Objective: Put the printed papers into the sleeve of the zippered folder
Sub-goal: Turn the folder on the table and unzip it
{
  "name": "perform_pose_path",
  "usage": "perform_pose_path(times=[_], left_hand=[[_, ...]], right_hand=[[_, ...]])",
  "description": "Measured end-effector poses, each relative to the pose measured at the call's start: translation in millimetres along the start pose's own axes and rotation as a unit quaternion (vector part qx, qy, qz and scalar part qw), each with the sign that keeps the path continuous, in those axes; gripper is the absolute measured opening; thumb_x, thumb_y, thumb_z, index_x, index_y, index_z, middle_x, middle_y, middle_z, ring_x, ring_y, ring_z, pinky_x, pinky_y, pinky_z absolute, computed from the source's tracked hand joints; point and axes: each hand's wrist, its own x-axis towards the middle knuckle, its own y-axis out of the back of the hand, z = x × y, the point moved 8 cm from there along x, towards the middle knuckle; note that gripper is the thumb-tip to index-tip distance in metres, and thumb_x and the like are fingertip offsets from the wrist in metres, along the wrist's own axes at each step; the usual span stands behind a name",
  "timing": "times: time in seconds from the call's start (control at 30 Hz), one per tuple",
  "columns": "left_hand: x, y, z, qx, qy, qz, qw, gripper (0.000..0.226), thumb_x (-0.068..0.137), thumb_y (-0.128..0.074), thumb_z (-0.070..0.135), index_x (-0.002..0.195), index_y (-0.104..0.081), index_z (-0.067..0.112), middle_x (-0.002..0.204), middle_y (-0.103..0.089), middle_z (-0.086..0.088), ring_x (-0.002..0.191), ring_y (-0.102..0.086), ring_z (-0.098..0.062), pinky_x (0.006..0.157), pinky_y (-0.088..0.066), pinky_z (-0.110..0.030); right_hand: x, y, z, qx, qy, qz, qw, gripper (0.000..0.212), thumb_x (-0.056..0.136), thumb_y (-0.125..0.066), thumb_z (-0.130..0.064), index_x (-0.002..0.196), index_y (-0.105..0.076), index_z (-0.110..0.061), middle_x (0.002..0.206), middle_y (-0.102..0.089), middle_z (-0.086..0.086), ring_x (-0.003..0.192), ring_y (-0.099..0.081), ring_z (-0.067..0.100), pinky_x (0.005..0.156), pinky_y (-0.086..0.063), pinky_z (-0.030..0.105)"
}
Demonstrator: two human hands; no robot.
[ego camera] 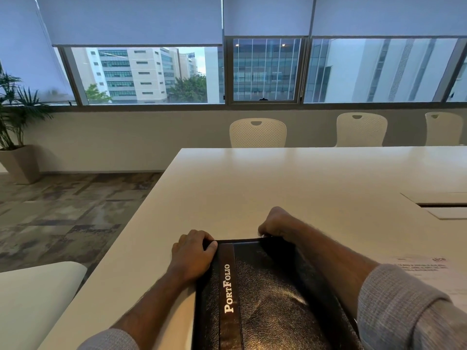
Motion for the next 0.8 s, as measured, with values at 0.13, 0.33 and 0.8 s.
perform_pose_path(times=[0.13,0.33,0.8], left_hand=[[-0.2,-0.8,-1.0,-0.001,0.002,0.001,1.000,0.017,0.094,-0.049,0.045,0.103,-0.057,0.033,0.106,-0.053,0.011,0.102,-0.044,-0.010,0.089,-0.031,-0.033],[-0.6,-0.4,-0.6,0.003,0.002,0.012,1.000,0.016,0.094,-0.049,0.044,0.102,-0.057,0.032,0.106,-0.054,0.010,0.101,-0.046,-0.010,0.090,-0.033,-0.035],[0.3,-2.4,-2.5,0.006,0.001,0.007,1.000,0.014,0.095,-0.050,0.043,0.101,-0.057,0.032,0.103,-0.054,0.010,0.101,-0.047,-0.012,0.089,-0.033,-0.034]], right_hand=[[-0.5,8.6,5.5,-0.006,-0.008,0.011,1.000,0.024,0.071,-0.078,-0.009,0.061,-0.057,-0.006,0.062,-0.056,0.006,0.058,-0.055,0.018,0.048,-0.042,0.022],[0.4,21.3,20.9,0.002,-0.029,0.018,0.999,0.018,0.070,-0.076,-0.006,0.063,-0.060,-0.004,0.062,-0.057,0.007,0.059,-0.057,0.019,0.050,-0.045,0.025],[-1.5,53.6,65.1,0.049,-0.069,0.010,0.996,0.015,0.079,-0.071,-0.005,0.072,-0.058,-0.003,0.076,-0.058,0.009,0.069,-0.057,0.017,0.053,-0.047,0.023]])
